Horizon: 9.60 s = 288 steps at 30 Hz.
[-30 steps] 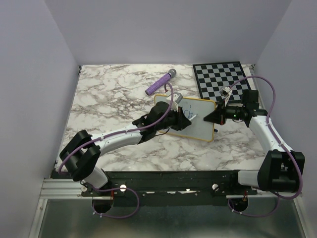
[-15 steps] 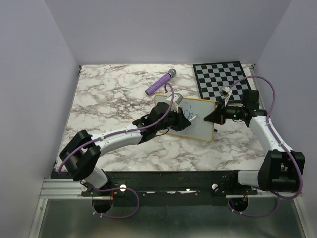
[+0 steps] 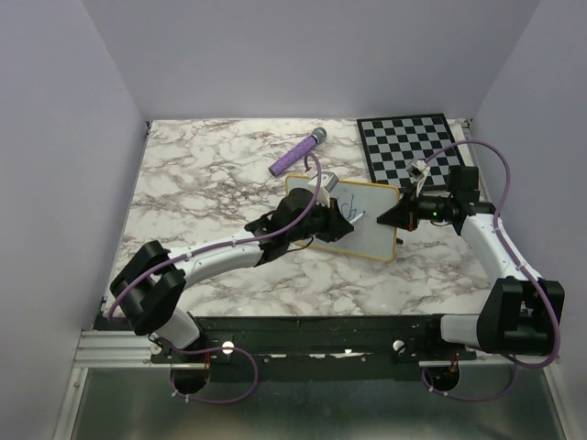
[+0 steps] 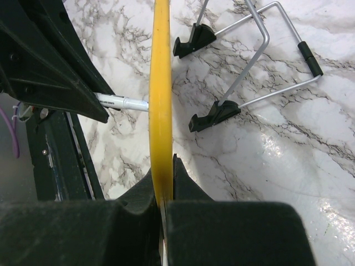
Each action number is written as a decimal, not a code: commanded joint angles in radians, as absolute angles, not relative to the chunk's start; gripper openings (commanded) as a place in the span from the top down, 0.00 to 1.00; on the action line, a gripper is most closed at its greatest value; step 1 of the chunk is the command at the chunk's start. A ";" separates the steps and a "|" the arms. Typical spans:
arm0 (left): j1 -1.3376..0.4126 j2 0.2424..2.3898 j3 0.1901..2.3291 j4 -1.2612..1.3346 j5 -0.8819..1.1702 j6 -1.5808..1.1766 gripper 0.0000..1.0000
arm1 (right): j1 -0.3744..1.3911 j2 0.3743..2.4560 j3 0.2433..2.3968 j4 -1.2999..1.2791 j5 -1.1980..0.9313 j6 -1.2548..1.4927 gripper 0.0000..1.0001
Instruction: Write a sentence on the whiteboard
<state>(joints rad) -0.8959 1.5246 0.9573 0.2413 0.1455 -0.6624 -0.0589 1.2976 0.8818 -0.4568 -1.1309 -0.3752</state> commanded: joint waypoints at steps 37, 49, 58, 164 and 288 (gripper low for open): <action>-0.868 1.491 0.896 0.181 0.141 -0.666 1.00 | -0.055 1.285 0.884 -0.451 -1.152 -0.396 0.99; -0.870 1.520 0.925 0.184 0.192 -0.660 1.00 | -0.055 1.284 0.884 -0.451 -1.152 -0.396 0.99; -0.870 1.534 0.956 0.190 0.202 -0.660 1.00 | -0.055 1.285 0.884 -0.451 -1.152 -0.396 0.99; -0.874 1.462 0.992 0.192 0.218 -0.680 1.00 | -0.055 1.281 0.882 -0.451 -1.147 -0.396 0.99; -0.885 1.558 1.075 0.138 0.202 -0.683 1.00 | -0.055 1.276 0.884 -0.451 -1.149 -0.394 0.99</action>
